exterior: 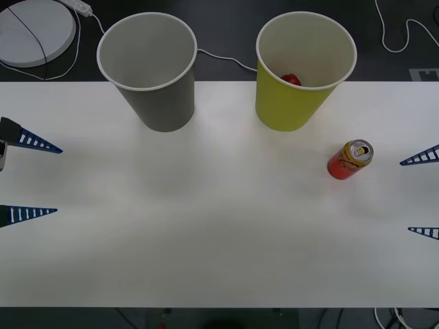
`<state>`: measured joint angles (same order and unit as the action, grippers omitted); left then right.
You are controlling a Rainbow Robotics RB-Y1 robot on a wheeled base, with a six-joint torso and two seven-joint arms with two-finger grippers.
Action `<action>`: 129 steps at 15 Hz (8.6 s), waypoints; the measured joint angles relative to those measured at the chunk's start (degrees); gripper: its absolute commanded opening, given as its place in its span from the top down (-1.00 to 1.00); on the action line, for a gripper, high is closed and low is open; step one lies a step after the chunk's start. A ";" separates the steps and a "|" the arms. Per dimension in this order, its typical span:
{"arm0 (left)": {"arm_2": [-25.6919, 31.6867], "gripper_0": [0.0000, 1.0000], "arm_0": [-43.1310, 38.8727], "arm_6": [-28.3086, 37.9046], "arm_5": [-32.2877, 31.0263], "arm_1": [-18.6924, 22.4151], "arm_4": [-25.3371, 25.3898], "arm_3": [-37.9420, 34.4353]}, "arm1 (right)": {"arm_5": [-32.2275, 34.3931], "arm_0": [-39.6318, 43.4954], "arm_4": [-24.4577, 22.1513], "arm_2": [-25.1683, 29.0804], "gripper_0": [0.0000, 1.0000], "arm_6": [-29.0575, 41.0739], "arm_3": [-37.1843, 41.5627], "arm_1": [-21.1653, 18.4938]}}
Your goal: Put the can into the green bin and the plastic bottle into the gray bin
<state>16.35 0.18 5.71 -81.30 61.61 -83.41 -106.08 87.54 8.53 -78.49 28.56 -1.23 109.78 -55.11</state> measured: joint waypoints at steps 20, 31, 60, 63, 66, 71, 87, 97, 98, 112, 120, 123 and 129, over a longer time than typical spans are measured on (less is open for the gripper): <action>0.00 -1.00 0.00 0.00 0.00 0.00 -0.01 -0.01 | -21.59 18.79 7.69 -0.61 -1.00 6.41 8.50 -7.34; 0.00 -1.00 0.00 0.00 0.00 0.00 -0.01 -0.01 | -76.45 43.91 4.44 -13.54 -1.00 29.19 22.78 -18.15; 0.00 -1.00 0.00 0.00 0.00 0.00 -0.01 0.00 | -145.68 -13.69 -20.40 -97.95 -1.00 67.93 -17.50 -14.39; 0.00 -1.00 0.00 0.00 0.00 0.00 0.00 0.00 | -145.78 -15.94 -20.12 -98.08 -1.00 67.82 -20.87 -11.36; 0.00 -1.00 0.00 0.01 0.00 0.00 0.00 0.00 | -145.76 -18.01 -19.60 -98.09 -1.00 67.54 -23.69 -8.70; 0.00 -1.00 0.00 0.00 0.00 0.00 0.00 0.00 | -145.82 -21.06 -18.87 -98.09 -1.00 67.41 -27.76 -5.47; 0.00 -1.00 0.00 0.00 0.00 0.00 0.00 0.00 | -145.73 -29.63 -14.81 -98.09 -1.00 66.19 -41.62 5.17; 0.00 -1.00 0.00 0.00 0.00 0.00 0.00 0.00 | -144.26 -32.25 -14.00 -98.08 0.09 65.60 -44.74 7.20; 0.00 -1.00 0.00 0.00 0.00 0.00 0.00 0.00 | -144.10 -32.40 -13.98 -98.02 0.78 65.51 -44.75 7.21; 0.00 -1.00 0.00 0.00 0.00 0.00 0.00 0.00 | -139.59 -31.04 -14.06 -97.43 1.00 65.19 -36.81 0.57; 0.00 -1.00 0.00 0.00 0.00 0.00 0.00 0.00 | -113.40 -13.42 -23.58 -71.60 1.00 62.27 -14.97 -9.90; 0.00 -1.00 0.00 0.00 0.00 0.00 0.00 0.00 | -99.40 -4.90 -26.05 -58.19 1.00 61.36 -7.21 -10.96; 0.00 -1.00 0.00 0.00 0.00 0.00 0.00 0.00 | -70.85 8.07 -26.37 -33.71 1.00 60.49 5.55 -8.58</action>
<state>16.35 0.18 5.71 -81.30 61.61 -83.41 -106.08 16.69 16.59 -104.86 -5.15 59.26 115.32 -63.69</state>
